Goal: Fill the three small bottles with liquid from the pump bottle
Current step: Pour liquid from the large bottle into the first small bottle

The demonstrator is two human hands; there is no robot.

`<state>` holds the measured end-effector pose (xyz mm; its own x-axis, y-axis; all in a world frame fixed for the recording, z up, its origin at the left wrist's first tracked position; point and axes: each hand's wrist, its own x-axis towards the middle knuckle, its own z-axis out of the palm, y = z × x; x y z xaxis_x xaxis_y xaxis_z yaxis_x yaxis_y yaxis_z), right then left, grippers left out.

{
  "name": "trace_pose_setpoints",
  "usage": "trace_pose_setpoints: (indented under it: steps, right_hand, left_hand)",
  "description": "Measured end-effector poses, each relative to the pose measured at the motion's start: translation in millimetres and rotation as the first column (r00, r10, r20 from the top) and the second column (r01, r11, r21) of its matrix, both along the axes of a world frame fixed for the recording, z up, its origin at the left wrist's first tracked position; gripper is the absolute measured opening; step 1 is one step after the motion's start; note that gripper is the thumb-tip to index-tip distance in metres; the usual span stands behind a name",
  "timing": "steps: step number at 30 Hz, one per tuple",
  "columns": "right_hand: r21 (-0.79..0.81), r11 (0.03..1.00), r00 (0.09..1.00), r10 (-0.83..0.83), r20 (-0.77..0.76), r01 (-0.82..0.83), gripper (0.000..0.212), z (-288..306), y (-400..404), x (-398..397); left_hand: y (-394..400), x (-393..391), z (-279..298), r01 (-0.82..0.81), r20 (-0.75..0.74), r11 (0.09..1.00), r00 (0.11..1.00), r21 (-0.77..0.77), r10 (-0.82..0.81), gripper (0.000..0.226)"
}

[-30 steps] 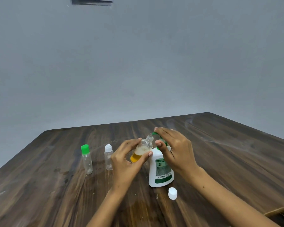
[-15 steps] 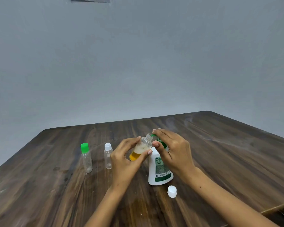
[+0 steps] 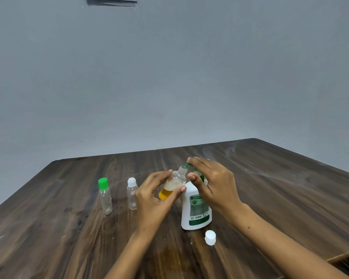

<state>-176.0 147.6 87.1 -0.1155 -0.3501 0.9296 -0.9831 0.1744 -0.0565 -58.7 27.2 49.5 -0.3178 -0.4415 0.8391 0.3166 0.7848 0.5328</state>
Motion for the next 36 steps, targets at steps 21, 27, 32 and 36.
trace_pose_setpoints:
  steps: [21, 27, 32, 36]
  right_hand:
    - [0.013, 1.0, 0.999, -0.002, 0.038, 0.002, 0.069, -6, -1, 2]
    - [0.008, 1.0, 1.0, -0.009, 0.007, 0.009, 0.071, 1, -2, 3]
    - [0.021, 1.0, 0.999, -0.006, 0.033, 0.006, 0.071, -5, -1, 4]
    - [0.023, 1.0, 1.0, 0.003, -0.004, -0.003, 0.072, 5, 2, 3]
  left_hand:
    - [0, 1, 0, 0.006, 0.005, 1.0, 1.0, 0.013, -0.006, 0.047]
    - [1, 1, 1, 0.001, 0.005, 1.0, 1.0, 0.007, -0.001, 0.046]
    - [1, 1, 0, 0.004, 0.006, 1.0, 1.0, 0.021, -0.005, 0.047]
    - [0, 0, -1, -0.006, 0.009, 1.0, 1.0, 0.016, 0.006, 0.046]
